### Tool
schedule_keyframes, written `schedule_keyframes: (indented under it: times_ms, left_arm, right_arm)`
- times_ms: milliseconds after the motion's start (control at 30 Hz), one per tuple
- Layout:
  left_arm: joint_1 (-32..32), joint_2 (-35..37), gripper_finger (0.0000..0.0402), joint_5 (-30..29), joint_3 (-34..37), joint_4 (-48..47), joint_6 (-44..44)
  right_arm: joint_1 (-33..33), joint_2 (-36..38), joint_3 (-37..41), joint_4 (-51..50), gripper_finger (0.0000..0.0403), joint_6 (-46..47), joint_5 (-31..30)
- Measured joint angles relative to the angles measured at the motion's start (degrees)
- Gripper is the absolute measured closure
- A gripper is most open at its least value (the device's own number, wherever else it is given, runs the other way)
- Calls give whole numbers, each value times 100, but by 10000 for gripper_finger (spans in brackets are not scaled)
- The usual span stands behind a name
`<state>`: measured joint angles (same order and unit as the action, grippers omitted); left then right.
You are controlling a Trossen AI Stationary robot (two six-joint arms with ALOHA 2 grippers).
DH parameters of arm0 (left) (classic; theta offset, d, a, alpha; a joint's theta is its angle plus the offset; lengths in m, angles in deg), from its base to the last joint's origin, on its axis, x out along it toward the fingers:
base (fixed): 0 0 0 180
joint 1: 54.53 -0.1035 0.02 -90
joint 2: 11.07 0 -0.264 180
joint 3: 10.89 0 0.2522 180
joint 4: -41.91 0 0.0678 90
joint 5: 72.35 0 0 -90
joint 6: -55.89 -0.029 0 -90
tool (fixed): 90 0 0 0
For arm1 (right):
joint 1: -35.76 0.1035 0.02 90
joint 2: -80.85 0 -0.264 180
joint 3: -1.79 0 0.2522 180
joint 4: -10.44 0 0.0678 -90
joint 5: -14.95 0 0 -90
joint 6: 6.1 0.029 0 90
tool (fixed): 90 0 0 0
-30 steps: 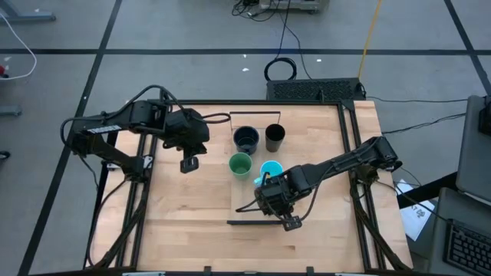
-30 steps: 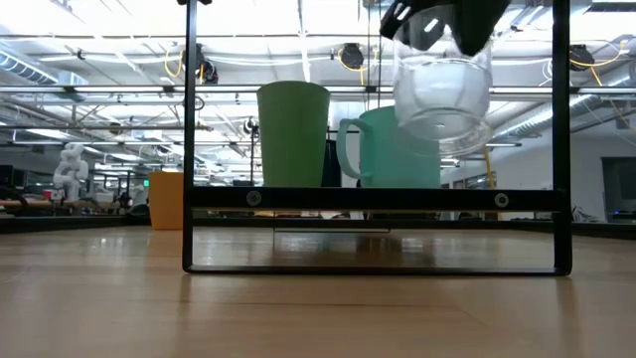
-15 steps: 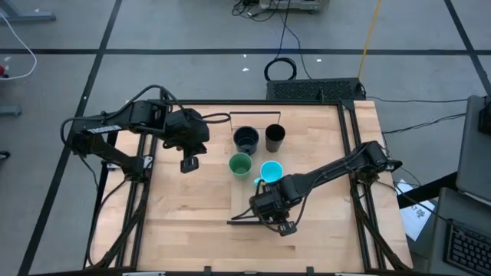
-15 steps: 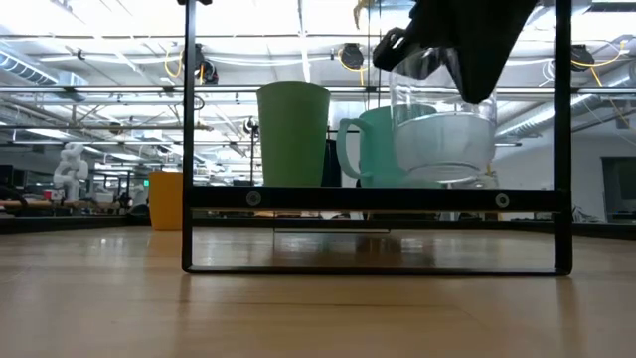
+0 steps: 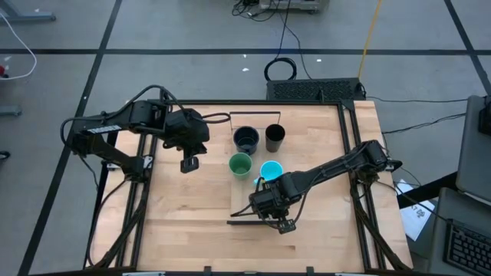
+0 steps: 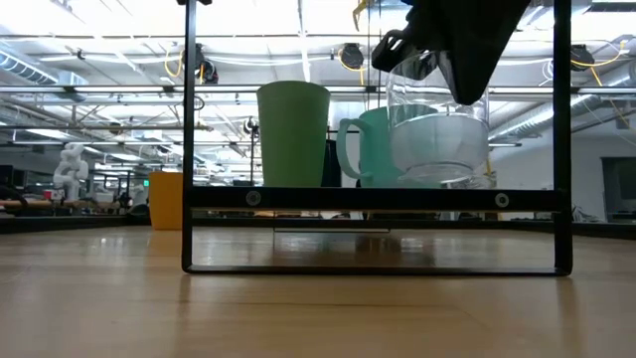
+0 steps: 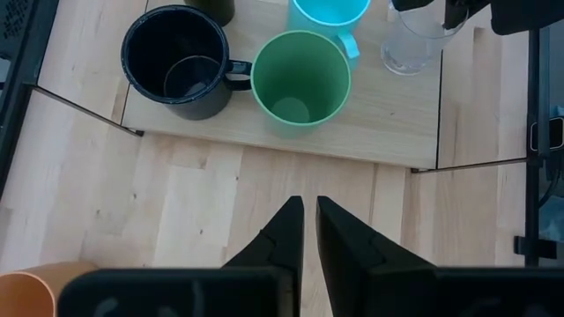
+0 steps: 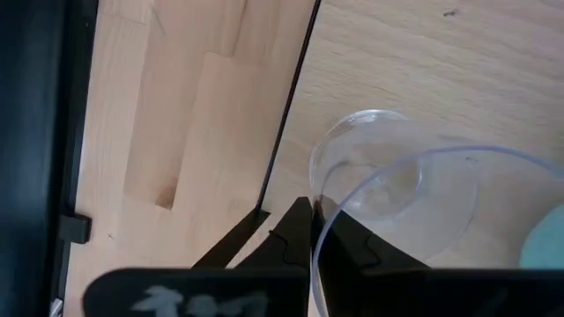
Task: Stack small to large cups/mugs on shelf
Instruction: Put the transparent mug on the shelf
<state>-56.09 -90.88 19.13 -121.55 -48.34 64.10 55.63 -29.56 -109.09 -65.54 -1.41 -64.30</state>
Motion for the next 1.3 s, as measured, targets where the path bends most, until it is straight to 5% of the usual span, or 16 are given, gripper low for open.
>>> schedule_keyframes:
  times_ms: [967, 1300]
  left_arm:
    - [0, 0, 369, 0, 0, 0, 4]
    - [0, 0, 369, 4, -2, 1, 94]
  right_arm:
    - [-112, -24, 0, -57, 400, -258, 441]
    - [-113, -37, 7, -71, 343, -168, 275]
